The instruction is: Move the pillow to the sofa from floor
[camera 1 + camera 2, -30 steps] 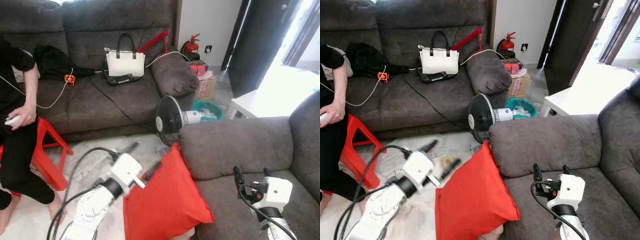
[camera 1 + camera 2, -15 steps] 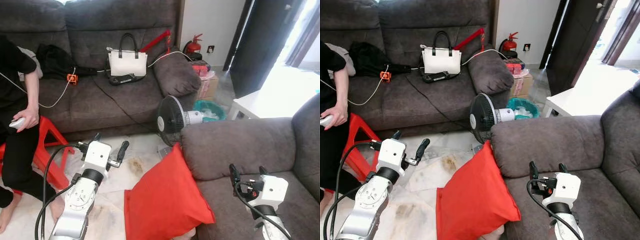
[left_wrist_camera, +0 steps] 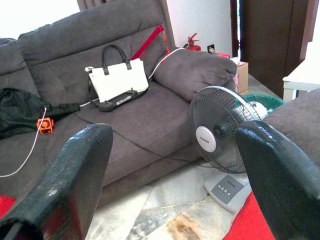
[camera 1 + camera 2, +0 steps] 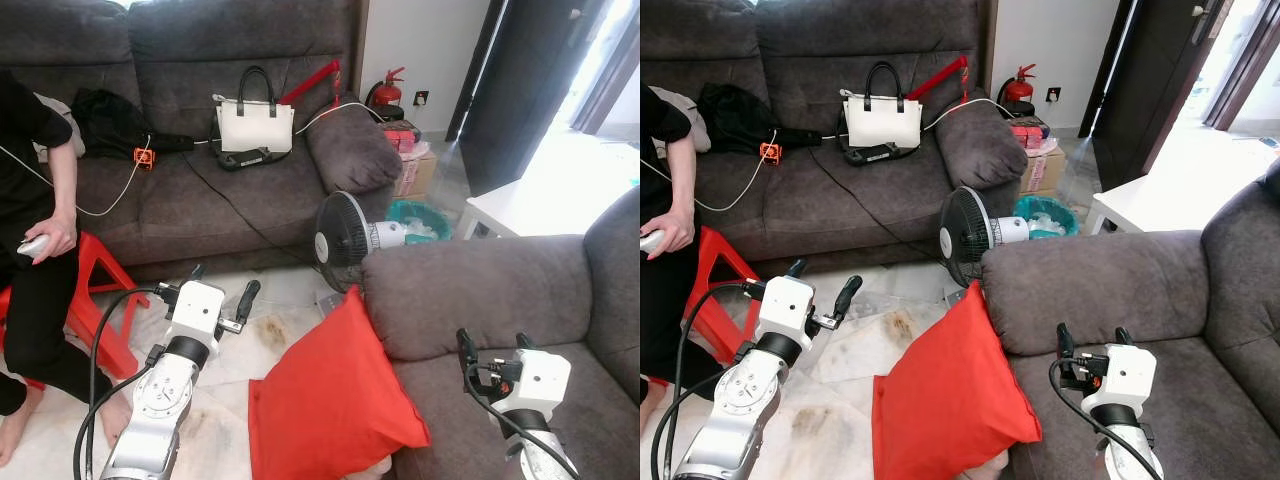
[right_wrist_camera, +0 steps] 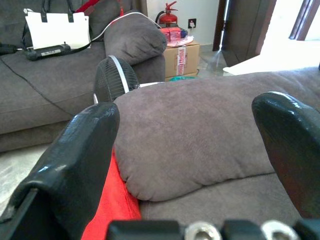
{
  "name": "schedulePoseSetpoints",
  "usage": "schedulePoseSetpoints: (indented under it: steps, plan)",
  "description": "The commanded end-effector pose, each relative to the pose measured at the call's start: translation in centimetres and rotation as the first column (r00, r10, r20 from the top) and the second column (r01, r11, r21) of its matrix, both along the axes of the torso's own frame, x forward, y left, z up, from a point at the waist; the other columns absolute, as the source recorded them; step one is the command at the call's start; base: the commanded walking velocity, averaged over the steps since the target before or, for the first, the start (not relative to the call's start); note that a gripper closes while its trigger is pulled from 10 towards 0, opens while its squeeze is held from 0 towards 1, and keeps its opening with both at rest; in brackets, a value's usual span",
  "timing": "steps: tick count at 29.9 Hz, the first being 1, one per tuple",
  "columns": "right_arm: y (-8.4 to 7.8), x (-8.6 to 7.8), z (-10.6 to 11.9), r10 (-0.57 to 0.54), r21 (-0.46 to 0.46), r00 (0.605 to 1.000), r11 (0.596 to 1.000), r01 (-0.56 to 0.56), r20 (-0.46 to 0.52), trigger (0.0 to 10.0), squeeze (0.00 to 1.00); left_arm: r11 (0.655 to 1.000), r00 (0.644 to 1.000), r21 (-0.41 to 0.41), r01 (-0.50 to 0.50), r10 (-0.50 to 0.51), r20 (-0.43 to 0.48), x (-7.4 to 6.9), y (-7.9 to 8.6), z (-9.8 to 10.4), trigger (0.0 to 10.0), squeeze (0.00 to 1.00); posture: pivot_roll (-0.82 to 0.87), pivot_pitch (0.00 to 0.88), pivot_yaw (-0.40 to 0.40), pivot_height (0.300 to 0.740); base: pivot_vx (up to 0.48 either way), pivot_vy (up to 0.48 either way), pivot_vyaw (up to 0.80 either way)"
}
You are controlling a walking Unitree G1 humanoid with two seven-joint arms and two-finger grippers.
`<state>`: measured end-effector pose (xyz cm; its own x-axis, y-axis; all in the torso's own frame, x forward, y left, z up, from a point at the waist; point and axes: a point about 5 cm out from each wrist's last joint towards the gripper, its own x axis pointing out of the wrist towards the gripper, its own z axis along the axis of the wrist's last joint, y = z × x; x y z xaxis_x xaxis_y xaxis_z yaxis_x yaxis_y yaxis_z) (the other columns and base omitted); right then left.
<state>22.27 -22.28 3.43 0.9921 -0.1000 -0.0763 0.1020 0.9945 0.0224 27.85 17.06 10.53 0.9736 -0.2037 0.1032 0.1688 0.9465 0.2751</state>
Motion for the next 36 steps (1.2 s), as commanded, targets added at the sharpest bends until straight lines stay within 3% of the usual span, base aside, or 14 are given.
schedulePoseSetpoints:
  steps: [1, 9, 28, 36]
  plan:
    - [-0.07, 0.19, 0.42, 0.003, -0.010, 1.000, 1.000, -0.003, 0.007, 10.0, 0.00, 1.000, 1.000, 0.010, 0.009, -0.009, 0.006, 0.08, -0.15, -0.04, 10.0, 0.00, 0.12, 0.000, -0.029, 0.740, 0.000, 0.000, 0.00]
    - [-0.04, 0.06, 0.24, 0.007, -0.017, 1.000, 1.000, -0.007, -0.006, 10.0, 0.00, 1.000, 1.000, 0.011, 0.008, -0.008, 0.001, -0.05, -0.14, -0.15, 10.0, 0.00, 0.12, 0.000, -0.033, 0.695, 0.000, 0.000, 0.00]
    - [-0.09, 0.24, 0.29, 0.029, -0.043, 0.999, 0.999, -0.030, -0.020, 10.0, 0.00, 1.000, 1.000, 0.005, 0.007, -0.007, -0.002, -0.11, -0.31, -0.36, 10.0, 0.00, 0.12, 0.000, -0.040, 0.695, 0.000, 0.000, 0.00]
    - [-0.05, 0.37, 0.35, 0.042, -0.047, 0.999, 0.998, -0.043, -0.020, 10.0, 0.00, 1.000, 1.000, 0.005, 0.006, -0.006, -0.002, -0.15, -0.30, -0.44, 10.0, 0.00, 0.11, 0.000, -0.042, 0.656, 0.000, 0.000, 0.00]
